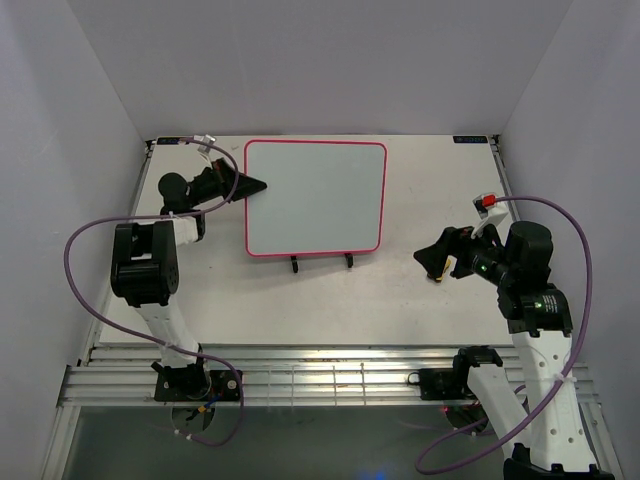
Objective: Erase the whiteboard
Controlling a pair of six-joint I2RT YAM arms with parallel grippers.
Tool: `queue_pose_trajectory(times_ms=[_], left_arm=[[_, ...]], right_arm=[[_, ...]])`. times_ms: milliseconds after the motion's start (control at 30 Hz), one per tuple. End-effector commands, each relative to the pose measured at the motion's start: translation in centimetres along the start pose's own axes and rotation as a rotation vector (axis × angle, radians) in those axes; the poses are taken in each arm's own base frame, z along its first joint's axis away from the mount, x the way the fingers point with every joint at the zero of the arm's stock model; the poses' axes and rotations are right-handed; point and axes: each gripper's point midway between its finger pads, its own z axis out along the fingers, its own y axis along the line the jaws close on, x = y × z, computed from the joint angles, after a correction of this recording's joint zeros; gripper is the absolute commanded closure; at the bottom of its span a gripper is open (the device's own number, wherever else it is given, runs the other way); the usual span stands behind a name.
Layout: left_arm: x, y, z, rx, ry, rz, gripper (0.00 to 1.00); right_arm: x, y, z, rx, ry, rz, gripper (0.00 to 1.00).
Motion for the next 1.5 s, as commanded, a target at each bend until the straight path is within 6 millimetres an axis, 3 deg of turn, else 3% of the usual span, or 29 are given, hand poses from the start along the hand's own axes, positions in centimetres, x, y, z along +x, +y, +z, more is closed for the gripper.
queue_pose_trajectory(times_ms=[0, 333, 567, 967, 1467], left_arm=[[-4.4, -4.1, 0.3, 0.122, -0.114, 0.385, 1.00], [-4.9, -2.3, 0.3, 0.114, -0.108, 0.392, 1.00], [-3.0, -0.4, -0.1, 0.110, -0.047, 0.439, 1.00], [-2.0, 2.1, -0.7, 0.076, -0.055, 0.567, 1.00], [1.1, 4.1, -3.9, -0.033, -0.080, 0.474, 1.00]], right_arm=[[-2.9, 1.3, -0.9, -0.036, -0.087, -0.070, 0.10], [-3.4, 2.0, -1.4, -0.053, -0.097, -0.079, 0.10], [-3.4, 2.1, -1.4, -0.058, -0.097, -0.078, 0.10], [-3.2, 2.0, -1.6, -0.050, -0.091, -0.091, 0.10], [-3.1, 2.4, -1.9, -0.066, -0.099, -0.100, 0.10]])
